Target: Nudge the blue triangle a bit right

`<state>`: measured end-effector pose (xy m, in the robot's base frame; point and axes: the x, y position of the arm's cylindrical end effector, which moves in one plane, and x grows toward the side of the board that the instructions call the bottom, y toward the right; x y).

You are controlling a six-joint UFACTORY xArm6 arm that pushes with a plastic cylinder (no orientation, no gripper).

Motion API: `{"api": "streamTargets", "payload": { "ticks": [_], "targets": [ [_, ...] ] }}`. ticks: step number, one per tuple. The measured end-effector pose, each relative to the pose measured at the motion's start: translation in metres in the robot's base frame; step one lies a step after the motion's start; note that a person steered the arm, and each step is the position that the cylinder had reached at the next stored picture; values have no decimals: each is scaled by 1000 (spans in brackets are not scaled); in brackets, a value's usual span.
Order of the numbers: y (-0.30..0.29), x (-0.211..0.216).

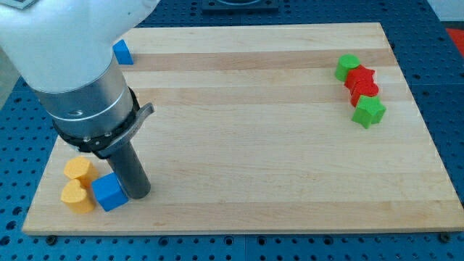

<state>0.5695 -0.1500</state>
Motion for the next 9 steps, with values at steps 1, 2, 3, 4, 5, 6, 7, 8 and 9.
{"api": "streamTargets", "payload": {
  "ticks": [1,2,3,4,5,6,7,8,9],
  "targets": [
    [-9,1],
    [-13,2],
    [-15,6],
    [-15,7],
    [-15,7],
    [-6,-20],
    [14,-85],
    [0,-132],
    [-44,-173]
  ]
}}
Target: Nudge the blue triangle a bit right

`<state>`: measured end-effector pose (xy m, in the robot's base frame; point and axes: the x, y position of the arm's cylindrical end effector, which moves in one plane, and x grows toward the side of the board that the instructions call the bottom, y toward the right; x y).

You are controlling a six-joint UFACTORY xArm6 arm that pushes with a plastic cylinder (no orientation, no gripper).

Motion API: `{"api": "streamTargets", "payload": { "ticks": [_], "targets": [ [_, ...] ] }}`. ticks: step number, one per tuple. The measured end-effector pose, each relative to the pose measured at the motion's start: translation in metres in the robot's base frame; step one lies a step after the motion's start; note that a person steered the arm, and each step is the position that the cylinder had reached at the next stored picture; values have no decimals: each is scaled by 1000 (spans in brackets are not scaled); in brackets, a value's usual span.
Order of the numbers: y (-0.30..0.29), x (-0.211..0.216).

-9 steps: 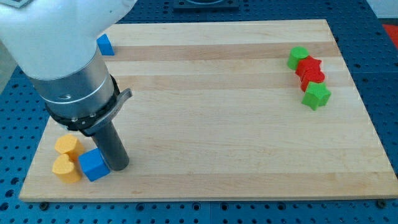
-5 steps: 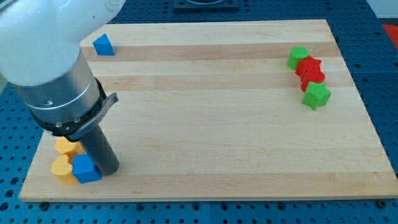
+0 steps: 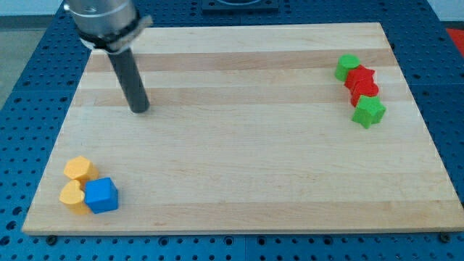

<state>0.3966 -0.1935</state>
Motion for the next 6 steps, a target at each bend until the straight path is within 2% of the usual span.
{"api": "streamTargets", "payload": {
  "ticks": [2,3,4,5,6],
  "targets": [
    [-83,-79],
    [-111,-100],
    [-110,-115],
    [-80,-143],
    [-48,-151]
  ]
}}
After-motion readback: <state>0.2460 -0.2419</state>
